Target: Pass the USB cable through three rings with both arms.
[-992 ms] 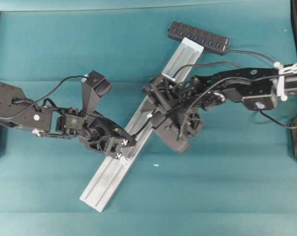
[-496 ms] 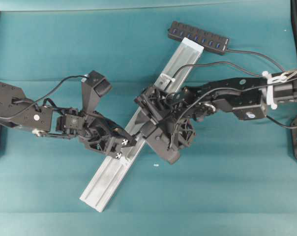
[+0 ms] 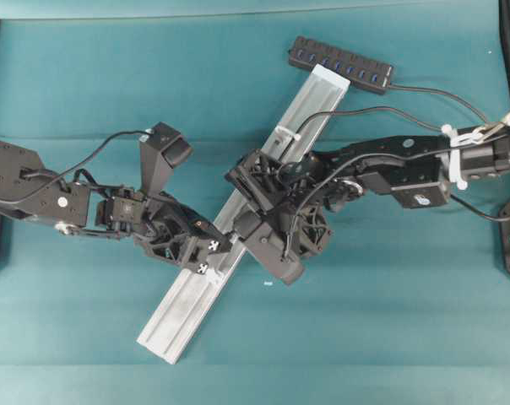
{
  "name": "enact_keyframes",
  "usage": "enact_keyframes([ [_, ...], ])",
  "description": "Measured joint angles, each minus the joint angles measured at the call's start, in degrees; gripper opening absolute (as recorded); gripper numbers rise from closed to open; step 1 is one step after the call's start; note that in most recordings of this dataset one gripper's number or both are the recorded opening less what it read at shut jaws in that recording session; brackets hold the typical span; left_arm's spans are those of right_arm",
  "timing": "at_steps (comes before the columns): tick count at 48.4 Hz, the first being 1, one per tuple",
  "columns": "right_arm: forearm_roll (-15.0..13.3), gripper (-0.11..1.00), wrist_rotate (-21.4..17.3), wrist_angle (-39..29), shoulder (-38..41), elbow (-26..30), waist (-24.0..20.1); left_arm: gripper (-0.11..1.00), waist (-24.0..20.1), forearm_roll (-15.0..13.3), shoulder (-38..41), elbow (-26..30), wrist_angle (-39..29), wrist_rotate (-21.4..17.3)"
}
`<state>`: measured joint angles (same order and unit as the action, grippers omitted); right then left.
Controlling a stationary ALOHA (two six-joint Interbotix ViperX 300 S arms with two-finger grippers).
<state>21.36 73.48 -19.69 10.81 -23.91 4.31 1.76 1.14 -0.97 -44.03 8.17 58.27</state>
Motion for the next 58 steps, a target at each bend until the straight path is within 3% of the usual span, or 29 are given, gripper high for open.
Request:
enact_keyframes([
  [18, -1.05, 0.06, 0.00, -1.76, 0.26, 0.35, 0.35, 0.13, -0.79, 0.00, 0.00, 0.00, 0.00, -0.44],
  [29, -3.25, 0.06, 0.00, -4.66, 0.79, 0.26, 0.18, 0.76, -1.05, 0.00, -1.41, -0.35, 0.00, -0.53],
  [34, -5.10, 0.06, 0.00, -4.92, 0.79, 0.35, 0.09, 0.96, -1.05, 0.00, -3.08, -1.32, 0.00, -0.97],
  [45, -6.42, 0.06, 0.00, -4.92, 0.88, 0.35, -0.09, 0.96, 0.09, 0.00, -9.40, -4.92, -0.35, -2.11],
  [58, -7.38, 0.06, 0.00, -4.92, 2.55, 1.23, -0.18, 0.96, 3.43, 0.00, -19.25, -8.53, -6.06, -1.93],
])
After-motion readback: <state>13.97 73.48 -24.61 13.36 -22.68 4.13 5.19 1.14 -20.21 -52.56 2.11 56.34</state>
